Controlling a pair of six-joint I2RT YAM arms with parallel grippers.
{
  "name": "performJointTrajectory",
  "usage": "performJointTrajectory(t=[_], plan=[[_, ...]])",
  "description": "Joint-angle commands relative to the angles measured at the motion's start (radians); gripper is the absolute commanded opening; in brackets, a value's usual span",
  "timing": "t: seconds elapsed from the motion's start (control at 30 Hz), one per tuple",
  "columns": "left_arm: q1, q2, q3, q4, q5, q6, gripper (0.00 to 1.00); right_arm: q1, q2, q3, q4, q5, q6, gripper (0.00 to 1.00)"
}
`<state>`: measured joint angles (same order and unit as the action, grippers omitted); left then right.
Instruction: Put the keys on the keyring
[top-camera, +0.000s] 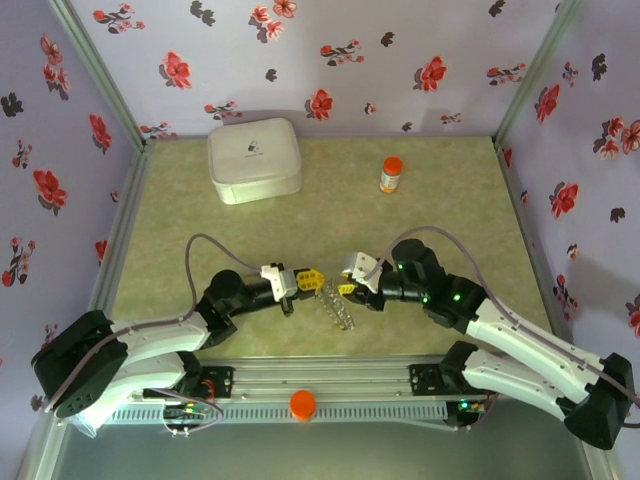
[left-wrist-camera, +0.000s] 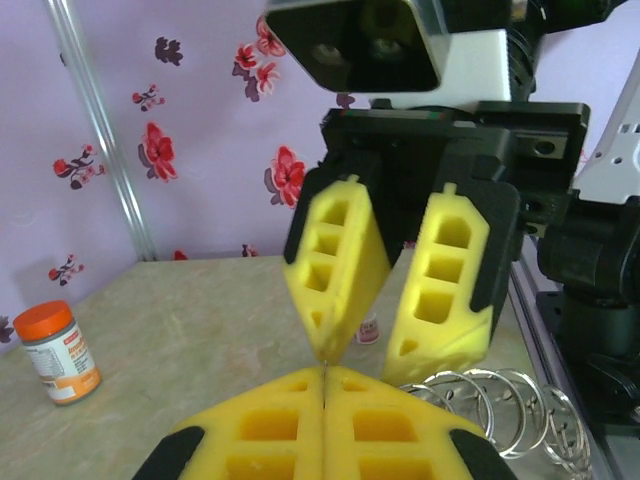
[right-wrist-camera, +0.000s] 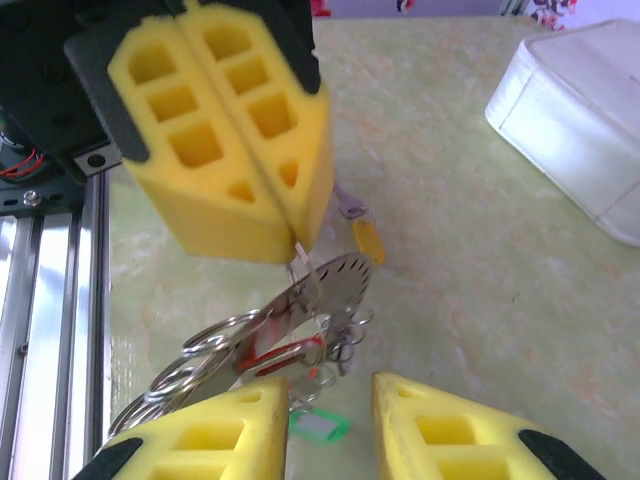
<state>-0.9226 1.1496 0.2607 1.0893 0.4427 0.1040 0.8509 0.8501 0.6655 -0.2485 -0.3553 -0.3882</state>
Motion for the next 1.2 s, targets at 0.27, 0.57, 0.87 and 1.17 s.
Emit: performJointTrajectory(t=[0.27,0.57,0.87,1.17], plan=[[0.007,0.009,0.032,0.077,0.056,0.026,0.0,0.002,0.039,0.012,0.016,-0.09,0.026,0.23],[0.005,0.006,0.032,0.077,0.064,0.018,0.0,0.003,0.068,0.034,-0.016,-0.104,0.03,0.0],[0.001,0.011,0.062,0.078,0.063,0.036,0.0,0.006,0.091,0.013,0.059,-0.124,0.075,0.17],[-0.005,0.039,0.067,0.078,0.058,0.037,0.0,0.004,-0.006,-0.038,0.099,-0.096,0.113,0.27]])
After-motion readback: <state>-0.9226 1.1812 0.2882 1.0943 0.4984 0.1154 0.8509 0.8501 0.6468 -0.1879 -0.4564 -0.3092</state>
